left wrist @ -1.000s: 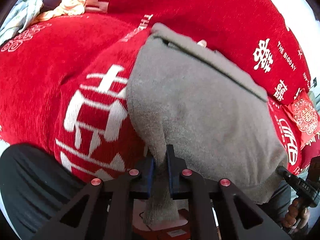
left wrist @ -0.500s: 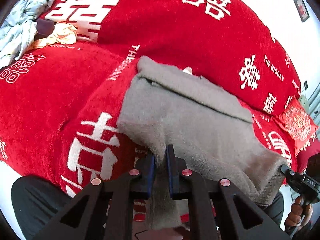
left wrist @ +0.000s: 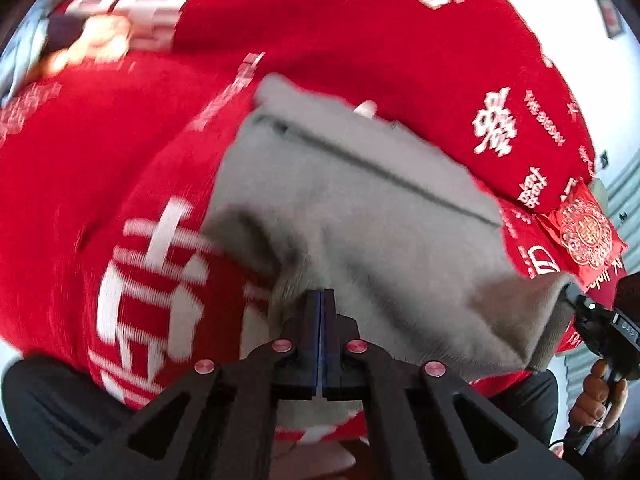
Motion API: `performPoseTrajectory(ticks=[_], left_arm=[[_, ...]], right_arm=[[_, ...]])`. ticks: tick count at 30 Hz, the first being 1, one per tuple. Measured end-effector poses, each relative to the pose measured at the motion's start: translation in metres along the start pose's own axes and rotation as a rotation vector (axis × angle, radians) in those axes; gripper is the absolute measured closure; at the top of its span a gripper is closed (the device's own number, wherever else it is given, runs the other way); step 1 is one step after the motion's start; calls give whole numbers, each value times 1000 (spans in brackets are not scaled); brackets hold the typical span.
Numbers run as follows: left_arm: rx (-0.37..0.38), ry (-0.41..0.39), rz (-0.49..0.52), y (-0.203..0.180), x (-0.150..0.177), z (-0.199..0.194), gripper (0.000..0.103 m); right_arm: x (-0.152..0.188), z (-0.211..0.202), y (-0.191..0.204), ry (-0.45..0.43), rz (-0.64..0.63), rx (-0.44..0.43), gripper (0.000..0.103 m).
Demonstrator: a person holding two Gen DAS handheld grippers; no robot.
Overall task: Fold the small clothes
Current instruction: 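Lift the hem with both tools and fold it toward the collar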
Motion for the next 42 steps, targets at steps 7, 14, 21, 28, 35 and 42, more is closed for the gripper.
performPoseTrajectory(ticks=[7,14,21,28,35,42], left_arm=[[-62,67,-18,15,22,-1,103],[-182,-309,103,4,7,-54,67],[-73,-187,48,-3,9,-30,4],[60,-60,-2,-14,-8,3,4],[92,46,6,-16,-1,24,88],[161,-106,46,-32,-21,-20,92]], right_arm=[[12,8,-2,38,-29,22,93],[15,7,-4,47,-28,36,93],[18,12,-1,58,-31,56,93],[20,15,-8,63,-11,69,93],[21,16,-8,68,-28,77,93],[18,17,-7,69,-38,66,93]])
Point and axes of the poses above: each gripper's, at about its wrist camera, not at the fingertips, and z roughly the way its jaws point, y to its left, x to its underside, the point moved 7 cm from there along z, roughly the way its jaws point, and after that the axes turned 11 degrees about -y, right-handed, at the moved point
